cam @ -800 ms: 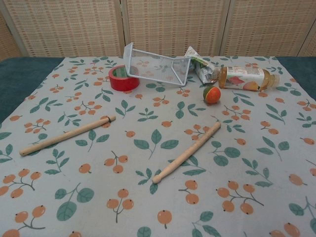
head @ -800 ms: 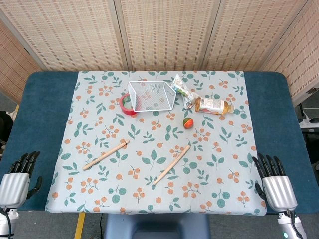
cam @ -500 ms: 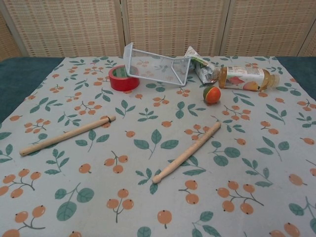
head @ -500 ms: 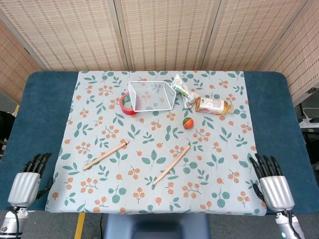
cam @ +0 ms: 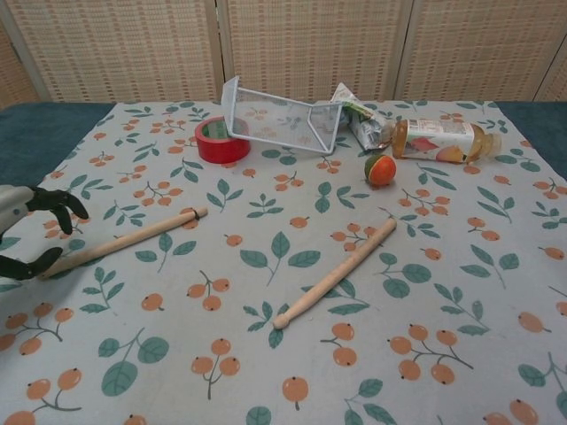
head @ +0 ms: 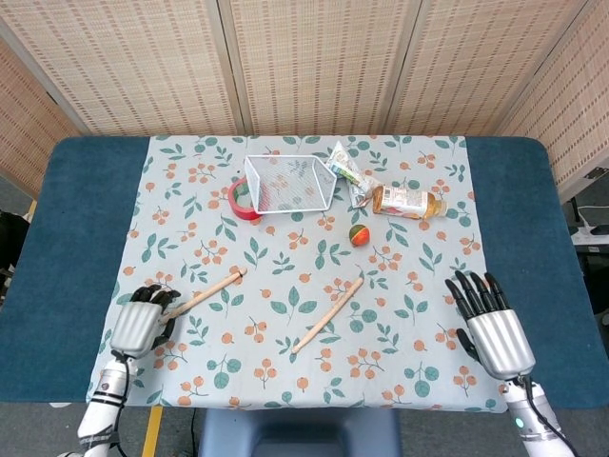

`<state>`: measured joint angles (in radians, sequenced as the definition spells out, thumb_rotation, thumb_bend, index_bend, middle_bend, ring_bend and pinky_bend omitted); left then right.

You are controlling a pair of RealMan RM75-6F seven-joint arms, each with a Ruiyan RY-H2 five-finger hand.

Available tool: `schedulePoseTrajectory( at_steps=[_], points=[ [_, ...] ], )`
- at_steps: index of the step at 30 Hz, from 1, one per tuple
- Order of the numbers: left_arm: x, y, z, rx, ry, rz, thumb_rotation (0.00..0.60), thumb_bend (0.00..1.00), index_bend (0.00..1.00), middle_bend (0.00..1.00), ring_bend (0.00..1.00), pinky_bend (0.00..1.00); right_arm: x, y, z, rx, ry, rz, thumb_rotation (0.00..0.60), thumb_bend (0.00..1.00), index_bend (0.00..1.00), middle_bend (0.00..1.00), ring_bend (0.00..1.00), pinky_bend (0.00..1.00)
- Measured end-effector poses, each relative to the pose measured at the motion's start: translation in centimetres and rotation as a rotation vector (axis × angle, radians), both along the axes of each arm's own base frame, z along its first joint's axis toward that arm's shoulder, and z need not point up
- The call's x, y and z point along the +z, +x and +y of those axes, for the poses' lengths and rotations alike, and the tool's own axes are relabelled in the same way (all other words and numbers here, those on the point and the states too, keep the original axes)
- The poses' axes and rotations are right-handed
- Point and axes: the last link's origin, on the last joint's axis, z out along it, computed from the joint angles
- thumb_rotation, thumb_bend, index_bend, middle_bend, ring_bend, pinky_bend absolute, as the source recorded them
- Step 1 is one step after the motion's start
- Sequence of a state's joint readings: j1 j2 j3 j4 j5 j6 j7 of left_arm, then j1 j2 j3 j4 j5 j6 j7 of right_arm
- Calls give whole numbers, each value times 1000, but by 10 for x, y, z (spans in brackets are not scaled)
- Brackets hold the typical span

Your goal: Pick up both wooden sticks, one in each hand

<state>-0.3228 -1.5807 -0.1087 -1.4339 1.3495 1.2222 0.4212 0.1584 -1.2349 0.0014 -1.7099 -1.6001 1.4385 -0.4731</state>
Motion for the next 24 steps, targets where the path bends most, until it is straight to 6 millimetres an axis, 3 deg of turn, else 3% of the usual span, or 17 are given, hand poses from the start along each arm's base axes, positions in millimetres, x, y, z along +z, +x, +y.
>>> schedulePoseTrajectory(
  at_steps=[4, 12, 24],
  points=[
    [-20, 7, 13, 22, 5, 52, 600, 458, 299, 372, 216, 233, -2, -1, -2, -6, 11, 1, 600, 302, 0, 7, 0, 0],
    [-40, 13, 24, 42, -13, 122, 600, 454, 310, 373, 215, 232, -4, -6, -2, -27, 26, 6, 600, 302, 0, 7, 0, 0],
    [-48, 9, 30, 31, 4, 231, 600, 456, 423, 507, 295, 231, -3, -9, -1, -46, 28, 18, 600, 302, 0, 7, 0, 0]
  ],
)
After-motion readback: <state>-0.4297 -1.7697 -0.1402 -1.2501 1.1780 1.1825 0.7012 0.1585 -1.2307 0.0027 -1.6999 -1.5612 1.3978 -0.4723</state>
